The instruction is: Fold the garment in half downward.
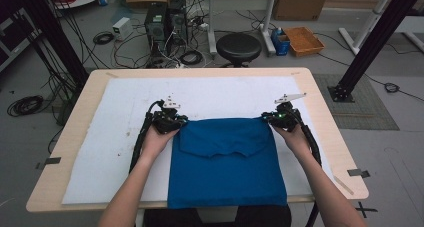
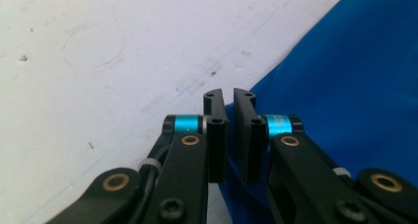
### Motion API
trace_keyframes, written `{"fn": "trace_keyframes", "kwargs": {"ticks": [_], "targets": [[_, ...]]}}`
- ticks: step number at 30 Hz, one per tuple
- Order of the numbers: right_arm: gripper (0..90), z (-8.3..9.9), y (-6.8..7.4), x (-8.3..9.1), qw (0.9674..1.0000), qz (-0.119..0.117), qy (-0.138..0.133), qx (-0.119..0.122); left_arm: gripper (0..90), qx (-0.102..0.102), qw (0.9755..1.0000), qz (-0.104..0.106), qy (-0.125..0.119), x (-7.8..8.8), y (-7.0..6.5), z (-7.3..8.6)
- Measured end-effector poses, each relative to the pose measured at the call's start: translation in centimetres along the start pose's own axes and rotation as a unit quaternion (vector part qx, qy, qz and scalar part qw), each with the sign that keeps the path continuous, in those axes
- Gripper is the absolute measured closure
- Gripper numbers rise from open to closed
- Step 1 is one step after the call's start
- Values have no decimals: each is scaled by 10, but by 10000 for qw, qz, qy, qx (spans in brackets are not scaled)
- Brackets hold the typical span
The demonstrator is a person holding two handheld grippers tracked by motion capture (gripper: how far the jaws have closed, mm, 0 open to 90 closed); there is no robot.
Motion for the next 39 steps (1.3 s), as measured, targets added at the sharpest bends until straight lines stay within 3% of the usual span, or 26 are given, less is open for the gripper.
{"fn": "trace_keyframes", "kwargs": {"ticks": [5, 10, 11, 13, 15, 18, 20, 23, 28, 30, 32, 39], "targets": [[842, 2, -6, -6, 10000, 77, 9, 9, 844, -137, 9999, -53, -54, -6, 3, -8], [838, 3, -9, -8, 10000, 68, -11, -29, 834, -58, 9999, -112, 47, -12, 8, -3], [824, 3, -8, -9, 10000, 59, -15, 14, 796, -31, 9998, -196, 34, -11, 8, -3], [786, 3, -7, -6, 10000, 98, 5, 18, 686, 7, 9994, -342, -27, -5, 10, -6], [734, 0, -8, 1, 9998, 179, -91, 3, 621, 93, 9993, -332, -144, 4, 8, -10], [691, -4, -6, 15, 9994, 266, -235, -40, 603, 170, 9989, -247, -374, 22, 0, -12], [671, -6, -1, 28, 9986, 376, -377, -67, 605, 266, 9980, -216, -539, 33, -6, -6], [666, 0, 10, 44, 9976, 462, -505, -102, 606, 322, 9983, -277, -399, 44, -15, 17], [638, 23, 32, 56, 9967, 420, -513, -479, 607, 629, 9972, -325, -258, 48, -27, 46], [638, 33, 42, 56, 9962, 363, -454, -647, 608, 833, 9960, -226, -245, 46, -32, 52], [638, 40, 47, 53, 9960, 295, -360, -759, 612, 878, 9958, -207, -166, 44, -34, 55], [650, 47, 52, 32, 9970, 267, 6, -731, 680, 924, 9956, -155, -9, 35, -38, 58]]}}
Point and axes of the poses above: each handheld gripper's, and its own axes: x roughly backward along the jaws, z roughly out of its underside, y roughly to its left, the point moved 10 cm from there along -x, roughly forward along the jaws, and after that the axes turned 14 degrees about x, right-handed, at the moved point
